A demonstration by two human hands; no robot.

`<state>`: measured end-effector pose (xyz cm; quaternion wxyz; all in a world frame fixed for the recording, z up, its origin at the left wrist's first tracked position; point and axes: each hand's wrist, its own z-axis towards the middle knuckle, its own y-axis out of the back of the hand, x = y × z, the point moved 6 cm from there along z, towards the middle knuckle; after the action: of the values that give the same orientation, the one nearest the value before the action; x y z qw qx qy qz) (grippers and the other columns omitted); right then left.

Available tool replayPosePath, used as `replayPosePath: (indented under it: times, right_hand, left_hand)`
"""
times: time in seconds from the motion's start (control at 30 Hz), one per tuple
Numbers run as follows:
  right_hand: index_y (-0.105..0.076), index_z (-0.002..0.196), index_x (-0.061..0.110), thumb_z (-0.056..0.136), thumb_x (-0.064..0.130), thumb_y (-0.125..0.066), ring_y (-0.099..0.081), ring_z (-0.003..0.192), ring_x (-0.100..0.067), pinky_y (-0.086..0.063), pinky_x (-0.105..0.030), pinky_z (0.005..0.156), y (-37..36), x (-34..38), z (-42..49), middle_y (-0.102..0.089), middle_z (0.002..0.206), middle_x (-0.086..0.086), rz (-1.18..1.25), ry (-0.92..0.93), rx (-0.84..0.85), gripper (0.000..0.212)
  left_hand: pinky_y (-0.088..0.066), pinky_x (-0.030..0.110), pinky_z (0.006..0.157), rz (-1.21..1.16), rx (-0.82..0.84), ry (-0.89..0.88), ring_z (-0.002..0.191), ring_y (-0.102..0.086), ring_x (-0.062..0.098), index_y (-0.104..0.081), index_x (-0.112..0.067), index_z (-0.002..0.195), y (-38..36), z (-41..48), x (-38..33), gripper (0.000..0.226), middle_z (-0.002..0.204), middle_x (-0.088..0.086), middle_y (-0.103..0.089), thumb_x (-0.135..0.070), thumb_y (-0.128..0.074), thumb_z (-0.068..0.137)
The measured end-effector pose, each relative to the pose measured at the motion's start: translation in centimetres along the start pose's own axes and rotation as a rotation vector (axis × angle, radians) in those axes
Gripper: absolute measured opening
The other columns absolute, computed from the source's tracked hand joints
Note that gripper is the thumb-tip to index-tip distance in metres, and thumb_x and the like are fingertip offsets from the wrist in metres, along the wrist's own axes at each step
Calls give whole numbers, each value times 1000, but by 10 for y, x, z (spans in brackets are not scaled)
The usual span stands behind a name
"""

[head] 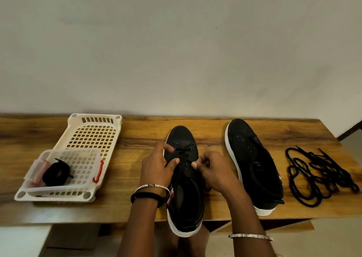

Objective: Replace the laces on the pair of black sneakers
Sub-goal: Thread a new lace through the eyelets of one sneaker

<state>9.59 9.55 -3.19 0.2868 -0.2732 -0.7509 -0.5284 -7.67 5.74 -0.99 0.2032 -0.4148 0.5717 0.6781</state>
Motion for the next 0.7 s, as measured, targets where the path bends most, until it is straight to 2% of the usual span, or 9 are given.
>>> replayPosePath:
  times: [0.1,0.2,0.27,0.4,0.47,0.6,0.7]
  right_hand:
    - [-57,86,23,101,29,-58,-60,86,-19,-53,-43,79,-3,2,-2,-62,88,2,-12,17,43,16]
    - [-54,96,14,105,25,-48,-60,85,-17,-50,-34,73,6,3,-5,-64,93,-1,65,40,-4,15]
    - [-53,100,10,107,21,-45,-65,88,-17,-52,-31,75,12,0,-7,-68,94,-1,185,5,-30,15]
    - [-53,102,6,107,18,-45,-71,83,-20,-57,-42,82,15,-4,-10,-74,87,-3,335,-71,-38,15]
    - [-54,100,7,106,17,-47,-72,83,-22,-58,-44,83,15,-6,-10,-74,84,-2,351,-87,-57,14]
    - [-55,95,10,105,17,-49,-73,82,-24,-61,-46,81,15,-8,-10,-75,80,-2,359,-123,-104,13]
    - [-57,93,13,104,18,-53,-73,80,-23,-61,-47,80,13,-10,-10,-74,78,-2,360,-140,-117,13]
  left_hand:
    - [-31,10,48,70,4,-7,52,-41,0,-74,-22,90,2,1,-1,5,56,-17,-45,-21,-76,85]
    - [-30,7,53,155,3,-49,56,-44,-2,-78,-23,91,2,4,-5,5,70,-13,-65,-24,-74,87]
    - [-28,8,52,223,-2,-56,59,-45,-1,-77,-25,91,1,5,-7,6,82,-9,-71,-26,-71,89]
    - [-25,14,49,261,-22,-22,58,-45,2,-68,-25,86,-2,5,-4,9,69,-13,-54,-27,-64,93]
    - [-28,19,51,260,-14,-9,61,-47,5,-62,-25,82,-5,4,-2,13,70,-12,-50,-27,-62,94]
    - [-33,23,58,324,10,3,83,-52,12,-57,-26,86,-7,2,-3,11,96,-9,-54,-31,-55,96]
    - [-40,30,79,413,-7,24,107,-49,17,-58,-28,93,-8,-1,-3,11,110,-9,-54,-35,-51,96]
